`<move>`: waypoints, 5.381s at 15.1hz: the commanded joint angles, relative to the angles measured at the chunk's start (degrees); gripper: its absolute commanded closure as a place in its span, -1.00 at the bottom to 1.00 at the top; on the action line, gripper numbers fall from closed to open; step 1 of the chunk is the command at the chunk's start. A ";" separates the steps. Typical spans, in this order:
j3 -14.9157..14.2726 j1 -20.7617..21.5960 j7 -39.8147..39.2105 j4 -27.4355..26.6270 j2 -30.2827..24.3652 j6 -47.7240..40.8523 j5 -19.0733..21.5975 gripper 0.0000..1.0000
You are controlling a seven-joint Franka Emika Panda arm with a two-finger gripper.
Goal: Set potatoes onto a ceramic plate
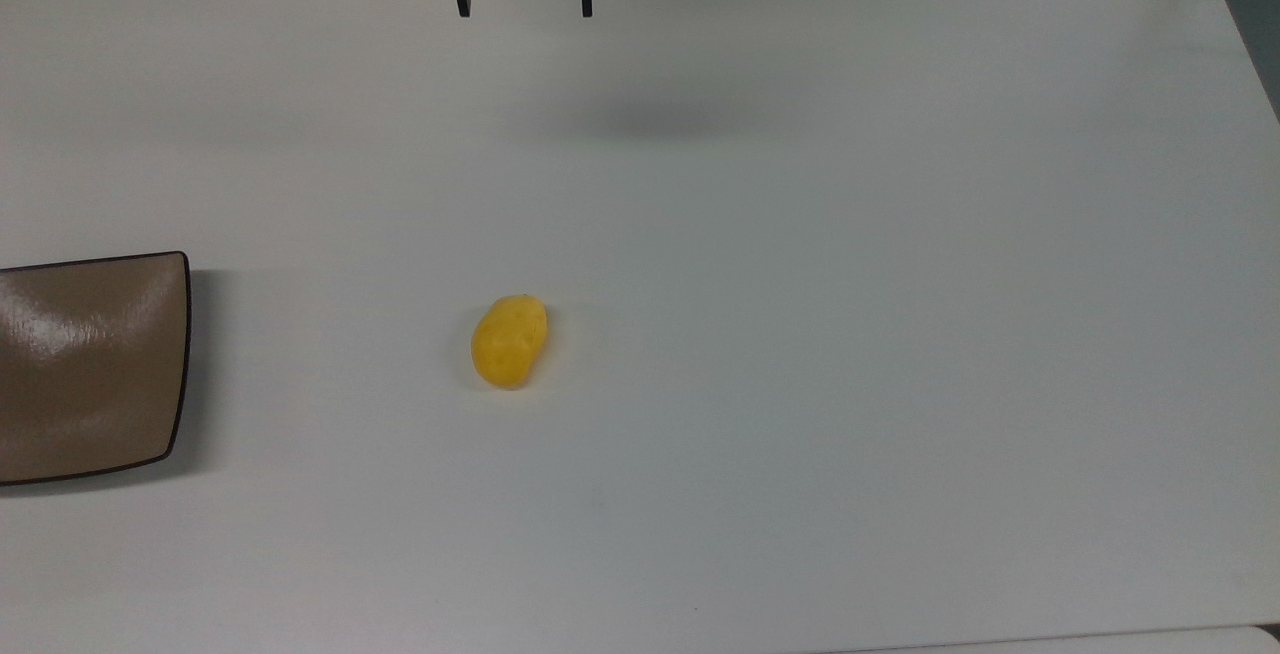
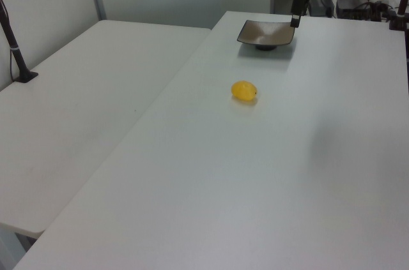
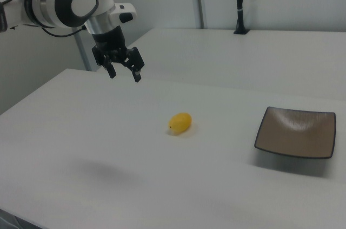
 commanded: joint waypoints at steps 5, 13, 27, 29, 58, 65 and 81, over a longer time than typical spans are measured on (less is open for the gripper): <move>-0.36 1.29 -0.80 0.39 0.84 -0.85 1.15 -1.00; -2.46 0.85 9.54 13.55 11.01 -1.90 4.93 -1.00; -4.49 0.50 24.68 25.79 29.21 1.77 2.83 -1.00; -4.66 0.32 24.77 25.70 31.59 5.20 2.74 -1.00; -3.96 0.32 23.19 22.98 42.94 16.20 0.54 -0.01; -3.87 0.15 22.75 22.98 41.80 15.77 0.45 1.00; -3.61 -11.18 -4.19 20.51 22.82 2.33 4.85 1.00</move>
